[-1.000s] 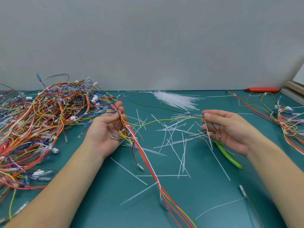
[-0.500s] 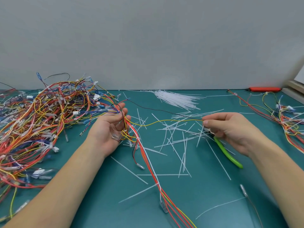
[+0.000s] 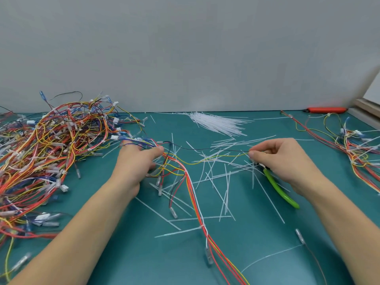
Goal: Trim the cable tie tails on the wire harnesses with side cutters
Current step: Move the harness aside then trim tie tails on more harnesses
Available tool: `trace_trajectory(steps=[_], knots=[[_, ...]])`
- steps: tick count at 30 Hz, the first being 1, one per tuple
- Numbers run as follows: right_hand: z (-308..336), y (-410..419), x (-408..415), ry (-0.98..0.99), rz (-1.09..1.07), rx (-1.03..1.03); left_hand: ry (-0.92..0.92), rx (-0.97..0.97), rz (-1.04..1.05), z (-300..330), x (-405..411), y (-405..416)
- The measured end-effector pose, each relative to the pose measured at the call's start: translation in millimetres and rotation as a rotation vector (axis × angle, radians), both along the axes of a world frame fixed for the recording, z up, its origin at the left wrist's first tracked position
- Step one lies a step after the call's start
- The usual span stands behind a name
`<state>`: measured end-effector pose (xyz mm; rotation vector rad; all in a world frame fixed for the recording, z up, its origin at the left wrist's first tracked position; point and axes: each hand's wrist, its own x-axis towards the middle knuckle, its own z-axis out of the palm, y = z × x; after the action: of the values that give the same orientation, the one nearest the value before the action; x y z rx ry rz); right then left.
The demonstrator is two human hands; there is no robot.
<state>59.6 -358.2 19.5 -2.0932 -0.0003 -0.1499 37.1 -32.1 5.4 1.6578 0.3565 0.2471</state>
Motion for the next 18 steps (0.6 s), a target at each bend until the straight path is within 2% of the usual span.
trace_trajectory(steps=[4, 7, 9, 11, 13, 15, 18], knots=[[-4, 1, 1, -0.034, 0.005, -0.030, -0.016, 0.106, 0.163, 3, 0, -5], [-4, 1, 1, -0.069, 0.004, -0.049, 0.029, 0.208, 0.194, 9, -2, -6], [-2, -1, 1, -0.078, 0.007, -0.050, 0.106, 0.419, 0.117, 13, -2, 2], [1, -2, 0, -0.087, -0.002, -0.043, 0.192, 0.794, 0.050, 19, -8, 8], [3, -2, -1, -0.090, -0.005, -0.039, 0.205, 1.105, 0.108, 24, -15, 9], [3, 1, -3, -0.082, 0.013, -0.021, 0.145, 1.245, 0.173, 28, -20, 3], [2, 8, -6, -0.078, 0.035, 0.032, 0.065, 1.344, 0.199, 36, -29, -11]])
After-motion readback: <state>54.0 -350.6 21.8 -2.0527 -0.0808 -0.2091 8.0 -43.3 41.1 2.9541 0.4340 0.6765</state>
